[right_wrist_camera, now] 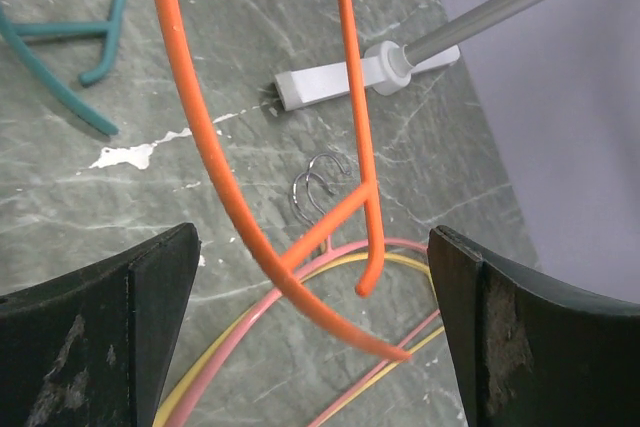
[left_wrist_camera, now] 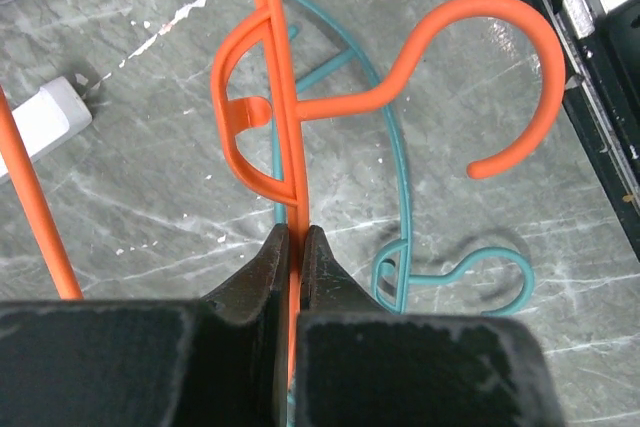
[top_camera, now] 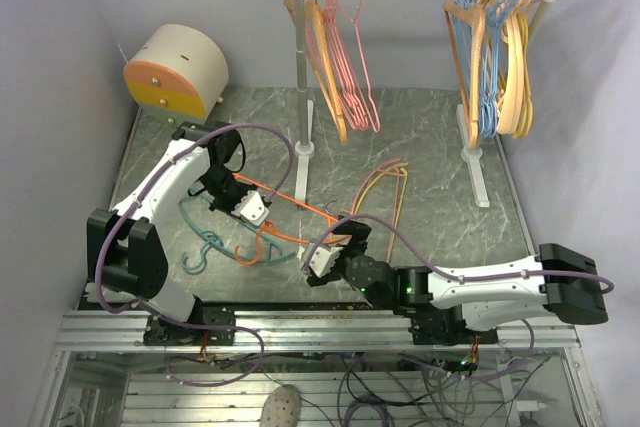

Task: Organize the hangers

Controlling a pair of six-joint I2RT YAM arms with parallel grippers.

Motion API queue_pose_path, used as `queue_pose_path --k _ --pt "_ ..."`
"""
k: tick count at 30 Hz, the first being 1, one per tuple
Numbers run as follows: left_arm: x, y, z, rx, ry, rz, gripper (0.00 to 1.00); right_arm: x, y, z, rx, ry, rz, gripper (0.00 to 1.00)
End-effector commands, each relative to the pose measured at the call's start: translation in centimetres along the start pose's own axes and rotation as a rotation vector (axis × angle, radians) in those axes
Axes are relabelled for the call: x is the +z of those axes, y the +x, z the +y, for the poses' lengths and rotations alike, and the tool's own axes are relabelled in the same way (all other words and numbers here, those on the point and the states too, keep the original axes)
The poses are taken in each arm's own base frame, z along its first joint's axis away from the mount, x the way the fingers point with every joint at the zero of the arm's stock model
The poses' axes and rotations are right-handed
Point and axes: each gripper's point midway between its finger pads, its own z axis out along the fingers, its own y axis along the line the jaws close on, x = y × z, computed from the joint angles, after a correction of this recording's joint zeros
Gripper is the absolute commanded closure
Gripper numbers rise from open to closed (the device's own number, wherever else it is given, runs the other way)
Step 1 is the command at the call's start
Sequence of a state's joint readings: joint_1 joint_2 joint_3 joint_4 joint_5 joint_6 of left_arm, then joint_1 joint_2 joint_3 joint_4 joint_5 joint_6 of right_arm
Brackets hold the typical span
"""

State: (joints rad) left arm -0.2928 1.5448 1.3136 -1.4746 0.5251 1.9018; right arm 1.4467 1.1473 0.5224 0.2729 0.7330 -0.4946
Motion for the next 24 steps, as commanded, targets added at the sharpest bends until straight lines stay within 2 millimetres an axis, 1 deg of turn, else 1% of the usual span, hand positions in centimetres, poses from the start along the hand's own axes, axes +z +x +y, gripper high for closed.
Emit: queue_pose_path --k 1,3,4,5,6,7,8,9,10,12,13,14,15,16,17,18,19,22,23,24 --pt "0.0 -2.2 -0.1 -0.004 -0.006 -0.059 0.93 1.6 -1.3 -0.9 -0.028 0.044 -0.041 0.03" --pt "0.0 -2.4 -0.1 -0.001 -0.003 -0.057 0.93 2.4 -1.5 -1.2 -0.023 0.070 -0.047 0.06" --pt "0.1 -2.6 -0.1 -0.001 -0.002 -0.059 0.93 2.7 -1.6 -1.8 -0.013 0.094 -0.048 0.16" --pt "0.1 -2.7 -0.1 -0.001 -0.002 -0.059 0.93 3.0 -1.6 -2.1 -0.007 0.103 -0.045 0.31" --pt "0.1 -2.8 -0.1 -0.002 -0.002 -0.060 0.93 3.3 -1.7 -2.4 0.007 0.106 -0.044 0.48" --pt "0.1 -3.0 -0.2 -0.001 -0.005 -0.061 0.93 3.4 -1.8 -2.7 0.025 0.108 -0.050 0.65" --pt "0.0 -3.2 -0.1 -0.004 -0.008 -0.062 0.93 3.3 -2.2 -3.0 0.046 0.109 -0.073 0.80" --pt "-0.1 -3.5 -0.1 -0.006 -0.011 -0.065 0.93 3.1 -2.7 -3.1 0.073 0.104 -0.105 0.92" --pt "-0.2 -3.9 0.0 -0.006 -0.018 -0.069 0.93 2.7 -3.2 -3.2 0.105 0.092 -0.134 1.00" --pt "-1.0 -5.0 0.7 -0.016 -0.053 -0.082 0.91 1.8 -4.1 -2.9 0.176 0.038 -0.189 1.00" --pt "-1.5 -5.7 1.1 -0.027 -0.075 -0.094 0.83 1.3 -4.5 -2.7 0.220 0.008 -0.209 1.00" --pt "-2.2 -6.4 1.6 -0.039 -0.104 -0.105 0.65 1.0 -4.5 -2.5 0.265 -0.013 -0.214 1.00" --pt "-3.0 -7.1 2.0 -0.054 -0.134 -0.117 0.53 0.6 -4.4 -2.4 0.309 -0.030 -0.205 1.00" --pt "-3.9 -7.8 2.6 -0.069 -0.167 -0.128 0.32 0.3 -4.3 -2.0 0.353 -0.050 -0.191 1.00" --pt "-4.9 -8.5 3.2 -0.084 -0.200 -0.140 0.06 0.0 -4.0 -1.5 0.383 -0.069 -0.170 1.00" --pt "-5.9 -9.1 3.8 -0.096 -0.232 -0.144 0.00 -0.4 -3.8 -1.1 0.414 -0.085 -0.157 1.00" --pt "-7.1 -9.6 4.4 -0.105 -0.267 -0.142 0.01 -0.8 -3.4 -0.4 0.451 -0.106 -0.129 1.00" --pt "-11.2 -10.8 6.7 -0.119 -0.397 -0.112 0.01 -1.8 -2.7 0.5 0.567 -0.135 -0.044 1.00" --pt "-12.9 -11.3 7.7 -0.145 -0.460 -0.104 0.01 -2.2 -2.5 1.1 0.589 -0.155 -0.020 1.00" --pt "-15.2 -11.9 8.9 -0.216 -0.551 -0.111 0.01 -2.5 -2.3 1.5 0.613 -0.168 -0.001 1.00"
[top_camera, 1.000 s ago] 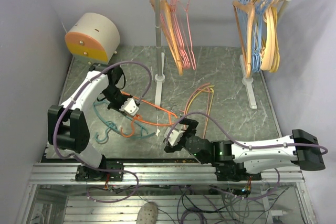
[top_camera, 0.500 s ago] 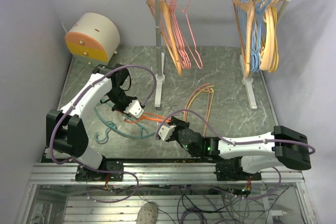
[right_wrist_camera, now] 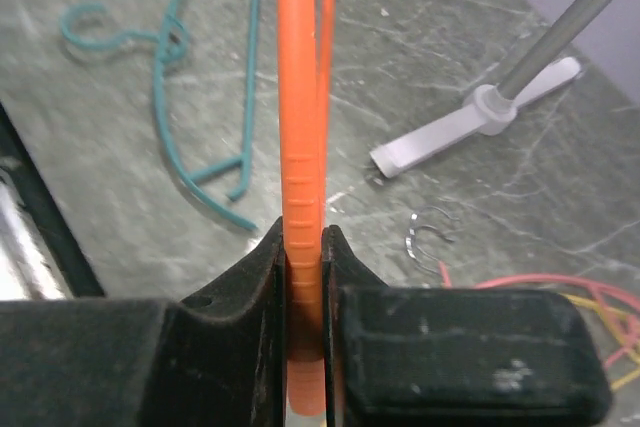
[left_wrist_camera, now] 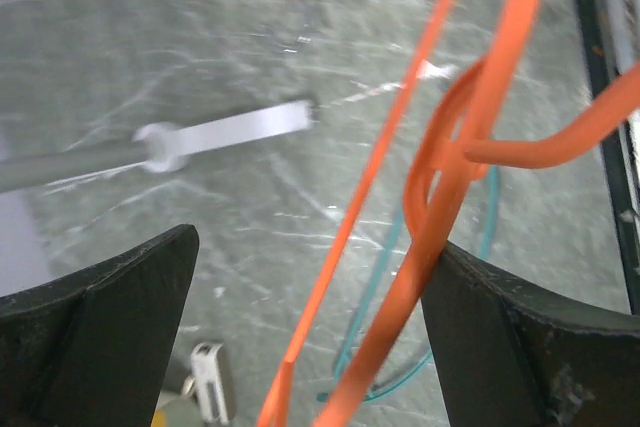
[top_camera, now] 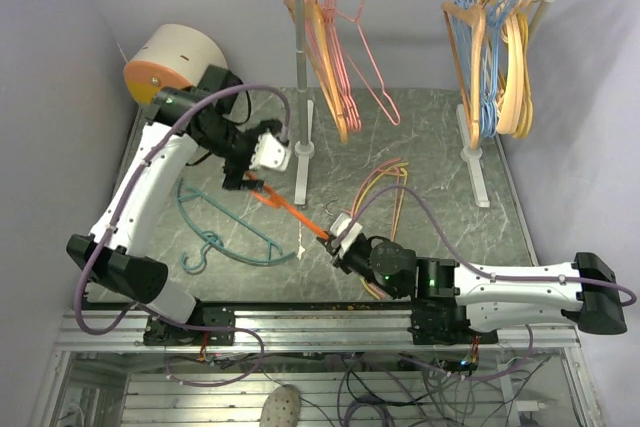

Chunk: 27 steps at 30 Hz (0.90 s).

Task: Organize the hangers

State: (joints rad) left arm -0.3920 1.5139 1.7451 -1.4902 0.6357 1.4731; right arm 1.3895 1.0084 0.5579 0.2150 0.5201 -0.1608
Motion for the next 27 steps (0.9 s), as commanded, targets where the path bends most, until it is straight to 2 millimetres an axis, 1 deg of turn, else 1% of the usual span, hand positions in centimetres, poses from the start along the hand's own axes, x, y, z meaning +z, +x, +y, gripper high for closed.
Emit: queue_pose_path --k 1,4,5,6,7,9,11,13,16,19,21,22,23,24,25,27 --pt "-6.2 -4.4 6.2 -0.159 -0.330 -0.039 0.01 -1.8 2.4 1.5 0.228 -0.007 0.144 1.00" --pt "-11.4 -5.6 11.5 -0.303 -0.651 -0.044 0.01 -2.9 3.5 2.3 0.310 0.008 0.192 1.00" --pt "-13.4 -5.7 12.9 -0.352 -0.763 -0.046 0.01 -3.2 3.8 2.6 0.344 0.011 0.212 1.00" --pt "-15.6 -5.5 14.1 -0.412 -0.888 -0.036 0.01 -3.5 4.2 3.0 0.370 0.000 0.238 1.00" --pt "-17.1 -5.7 14.8 -0.447 -0.965 -0.051 0.01 -3.7 4.3 3.7 0.392 -0.020 0.262 1.00" --pt "-19.5 -6.0 15.3 -0.504 -1.077 -0.073 0.01 -4.3 5.0 4.7 0.414 -0.025 0.315 1.00" --pt "-21.5 -6.1 15.5 -0.554 -1.168 -0.089 0.01 -4.8 5.8 5.3 0.424 -0.008 0.354 1.00" --pt "-23.1 -6.1 15.4 -0.596 -1.242 -0.095 0.01 -5.3 6.3 5.9 0.446 0.013 0.368 1.00" --pt "-25.3 -5.8 15.0 -0.660 -1.351 -0.100 0.01 -5.8 6.3 5.3 0.504 0.101 0.342 1.00" --pt "-27.5 -4.0 14.0 -0.788 -1.508 -0.076 0.01 -6.2 6.0 4.3 0.561 0.223 0.310 1.00" --pt "-28.7 -2.4 13.6 -0.860 -1.607 -0.056 0.01 -7.0 5.6 4.6 0.559 0.283 0.291 1.00" --pt "-29.3 -1.7 13.5 -0.890 -1.673 -0.046 0.01 -7.4 5.7 4.1 0.547 0.343 0.284 1.00" --pt "-30.5 -0.4 13.0 -0.941 -1.785 -0.010 0.01 -7.7 5.7 3.9 0.544 0.388 0.284 1.00" --pt "-31.2 0.4 12.5 -0.980 -1.858 0.008 0.01 -8.1 5.9 3.7 0.516 0.426 0.298 1.00" --pt "-31.3 0.8 12.1 -1.003 -1.889 0.023 0.01 -8.4 6.3 3.5 0.501 0.462 0.319 1.00" --pt "-31.6 1.3 11.0 -1.043 -1.912 0.036 0.01 -9.0 6.4 3.1 0.472 0.521 0.345 1.00"
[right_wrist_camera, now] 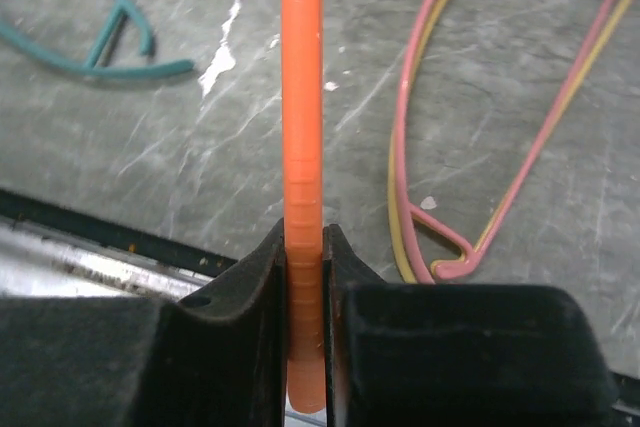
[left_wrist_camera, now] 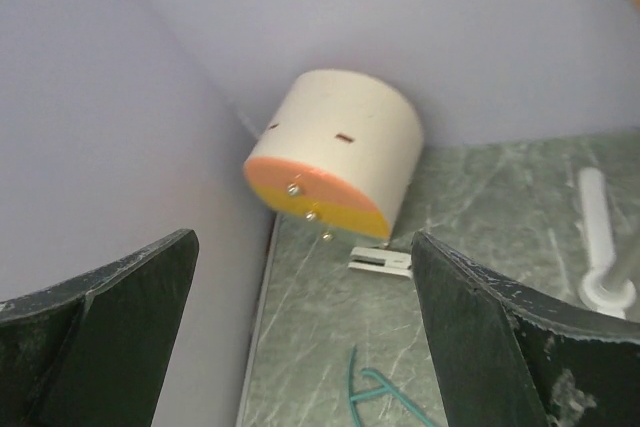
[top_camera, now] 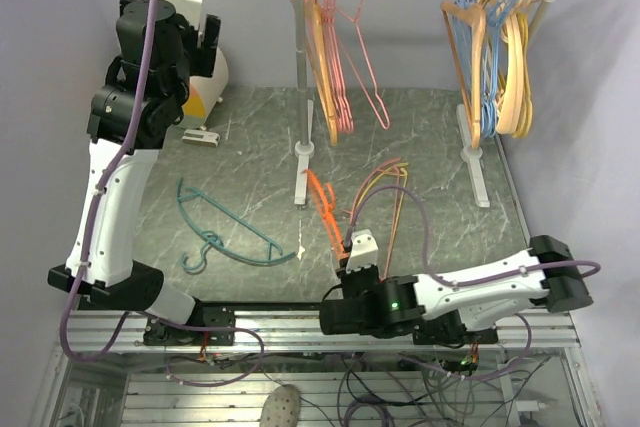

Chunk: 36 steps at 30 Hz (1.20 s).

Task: Organize the hangers

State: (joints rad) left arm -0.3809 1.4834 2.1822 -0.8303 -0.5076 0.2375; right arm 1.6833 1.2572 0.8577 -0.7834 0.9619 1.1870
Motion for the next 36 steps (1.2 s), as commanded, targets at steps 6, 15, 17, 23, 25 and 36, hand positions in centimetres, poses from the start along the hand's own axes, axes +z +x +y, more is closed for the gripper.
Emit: queue_pose_path --k 6,15,17,23,25,36 --pt "-2.2 1.9 7.6 -0.173 -0.389 0.058 0.01 -3.7 -1.1 -2.7 0.117 0.144 -0.106 1.00" --pt "-2.7 2.4 7.4 -0.172 -0.370 0.072 0.01 -3.0 -1.7 -7.1 0.305 0.134 -0.176 1.00" --pt "-2.6 2.5 7.2 -0.167 -0.360 0.076 0.01 -2.5 -2.9 -8.3 0.346 0.139 -0.217 1.00" --pt "-2.4 2.7 6.7 -0.152 -0.309 0.086 0.00 2.0 -9.4 -9.5 0.165 0.139 -0.222 1.00" --pt "-2.3 2.8 6.7 -0.150 -0.294 0.088 0.00 3.8 -12.2 -11.1 0.187 0.065 -0.256 1.00" --pt "-2.2 3.6 7.7 -0.138 -0.310 0.108 0.01 9.0 -22.6 -16.0 0.057 0.116 -0.308 1.00"
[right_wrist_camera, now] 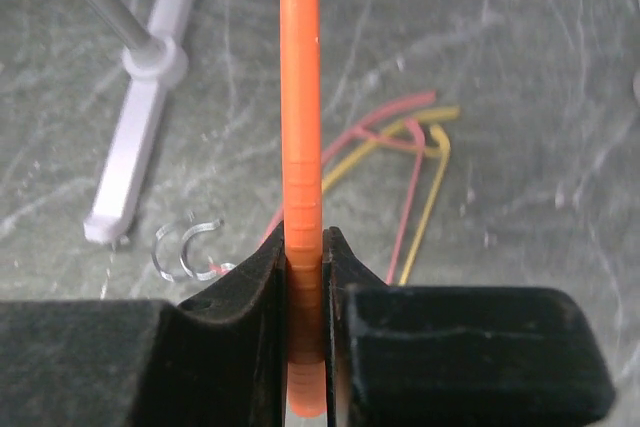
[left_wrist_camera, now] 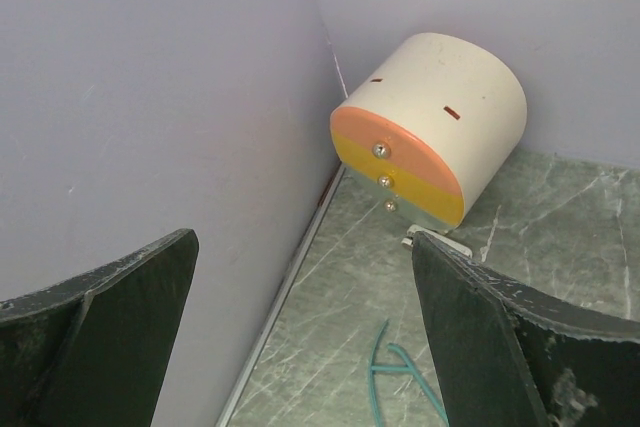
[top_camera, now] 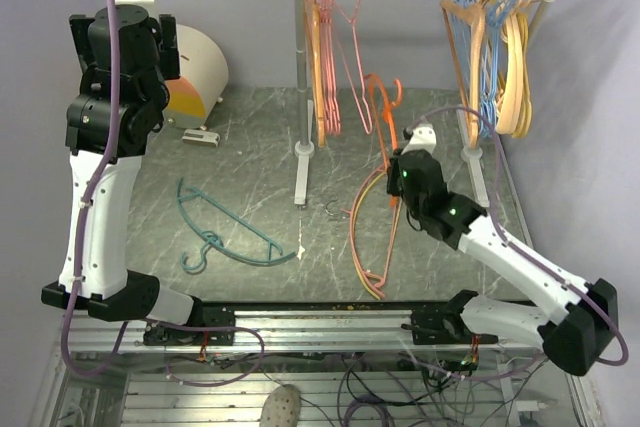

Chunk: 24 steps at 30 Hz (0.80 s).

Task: Organize the hangers

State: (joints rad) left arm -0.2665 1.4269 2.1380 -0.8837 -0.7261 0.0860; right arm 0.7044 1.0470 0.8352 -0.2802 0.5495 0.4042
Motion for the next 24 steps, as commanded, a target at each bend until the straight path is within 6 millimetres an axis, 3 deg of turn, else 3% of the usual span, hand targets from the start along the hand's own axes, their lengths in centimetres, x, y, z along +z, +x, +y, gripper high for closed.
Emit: queue_pose_path --k 1,5,10,17,24 --pt "-0.1 0.2 0.5 0.005 0.007 0.005 0.01 1.1 -7.9 3.0 -0.103 -0.145 -0.167 1.00" --pt "0.2 0.5 0.4 0.007 0.016 0.013 0.02 1.8 -12.1 3.7 -0.120 -0.140 -0.214 1.00" --pt "0.8 0.8 0.2 0.007 0.029 0.027 0.03 2.9 -14.7 5.2 -0.132 -0.158 -0.235 1.00" --pt "1.4 1.3 0.1 0.016 0.031 0.043 0.03 3.7 -17.6 5.5 -0.144 -0.114 -0.279 1.00" --pt "2.0 2.1 -0.5 0.036 0.056 0.062 0.03 4.4 -19.4 7.9 -0.155 -0.185 -0.279 1.00"
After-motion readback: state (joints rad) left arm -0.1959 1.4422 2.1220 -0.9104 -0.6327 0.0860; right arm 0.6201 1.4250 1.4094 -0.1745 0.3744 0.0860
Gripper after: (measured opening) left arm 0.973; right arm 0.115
